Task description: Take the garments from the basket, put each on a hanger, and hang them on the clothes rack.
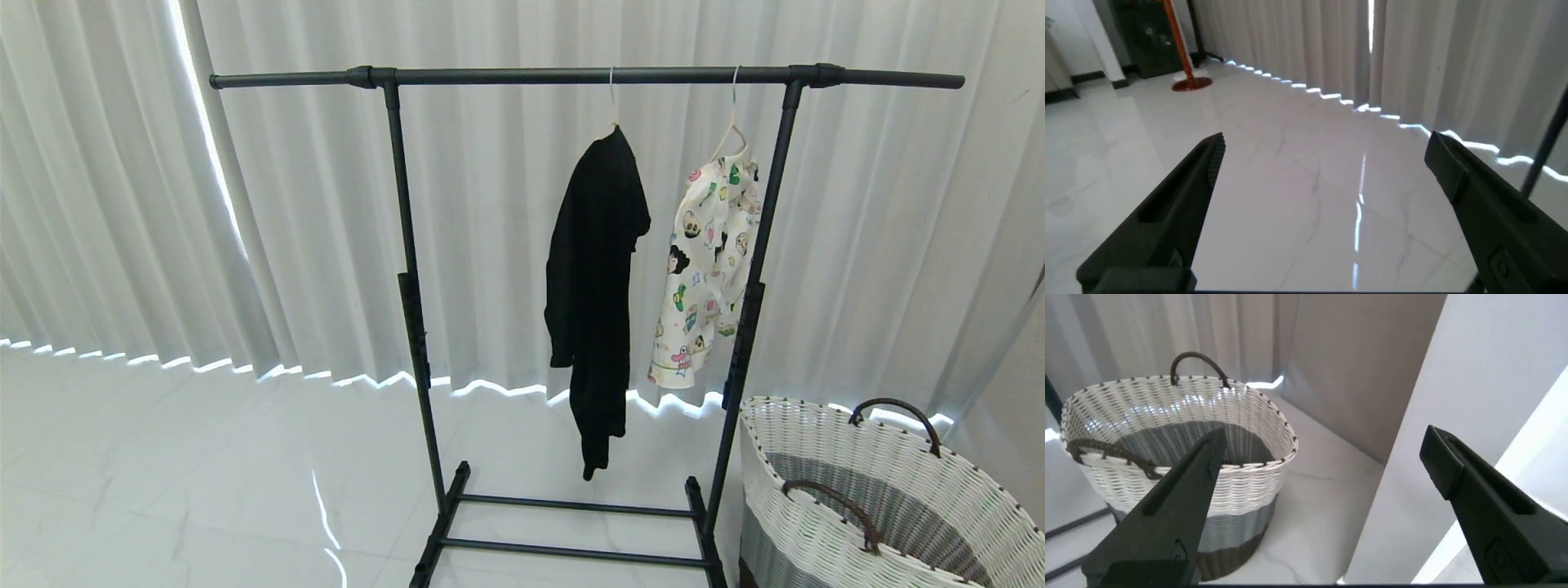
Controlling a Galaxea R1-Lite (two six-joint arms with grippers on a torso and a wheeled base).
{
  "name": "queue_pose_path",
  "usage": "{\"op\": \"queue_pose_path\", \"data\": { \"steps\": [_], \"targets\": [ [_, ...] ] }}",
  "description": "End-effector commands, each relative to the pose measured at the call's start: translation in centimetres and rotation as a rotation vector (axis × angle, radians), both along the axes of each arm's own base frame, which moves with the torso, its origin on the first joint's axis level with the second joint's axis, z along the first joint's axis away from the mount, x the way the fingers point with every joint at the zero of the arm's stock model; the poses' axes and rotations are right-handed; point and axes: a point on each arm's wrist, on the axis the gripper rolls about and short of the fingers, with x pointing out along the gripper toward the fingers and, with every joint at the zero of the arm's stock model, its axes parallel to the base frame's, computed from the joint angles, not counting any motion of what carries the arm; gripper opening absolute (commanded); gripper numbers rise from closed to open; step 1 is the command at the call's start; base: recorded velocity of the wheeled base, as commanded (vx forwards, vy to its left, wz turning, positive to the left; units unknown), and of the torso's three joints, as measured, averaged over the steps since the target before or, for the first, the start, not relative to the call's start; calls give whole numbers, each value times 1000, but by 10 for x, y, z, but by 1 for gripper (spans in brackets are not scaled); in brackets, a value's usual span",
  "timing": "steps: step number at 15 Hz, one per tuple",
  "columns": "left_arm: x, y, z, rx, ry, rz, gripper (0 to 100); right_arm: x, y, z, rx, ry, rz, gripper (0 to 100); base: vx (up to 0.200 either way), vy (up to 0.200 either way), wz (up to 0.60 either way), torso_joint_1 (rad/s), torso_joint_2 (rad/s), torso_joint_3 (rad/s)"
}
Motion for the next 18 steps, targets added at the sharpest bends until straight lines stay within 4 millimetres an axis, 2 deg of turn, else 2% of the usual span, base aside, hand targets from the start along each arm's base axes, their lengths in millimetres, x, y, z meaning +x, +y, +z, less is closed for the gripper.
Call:
{"op": "queue_pose_path", "data": {
  "steps": [1,2,4,6,9,16,18],
  "targets": [
    [-3,0,-2,-14,-39,-33,100,-1,0,-1,-1,-9,-4,100,0,0,0,0,0,0],
    [-1,-5,-7,-31,3,-278,100,-1,1,-1,24,-28,-16,100,0,0,0,0,0,0],
    [0,-10,-9,-109,4,-499,100,-1,1,-1,7,-17,-29,100,0,0,0,0,0,0],
    [-1,-12,-9,-164,26,-573,100,2,1,-2,-10,-46,-26,100,0,0,0,0,0,0],
    [-2,-16,-8,-186,43,-764,100,7,4,-2,-105,-44,190,100,0,0,0,0,0,0],
    [-1,-16,-9,-168,44,-752,100,8,4,-2,-134,-21,264,100,0,0,0,0,0,0],
    [-1,-16,-9,-170,44,-754,100,11,-1,-2,-121,-2,477,100,0,0,0,0,0,0]
  ]
}}
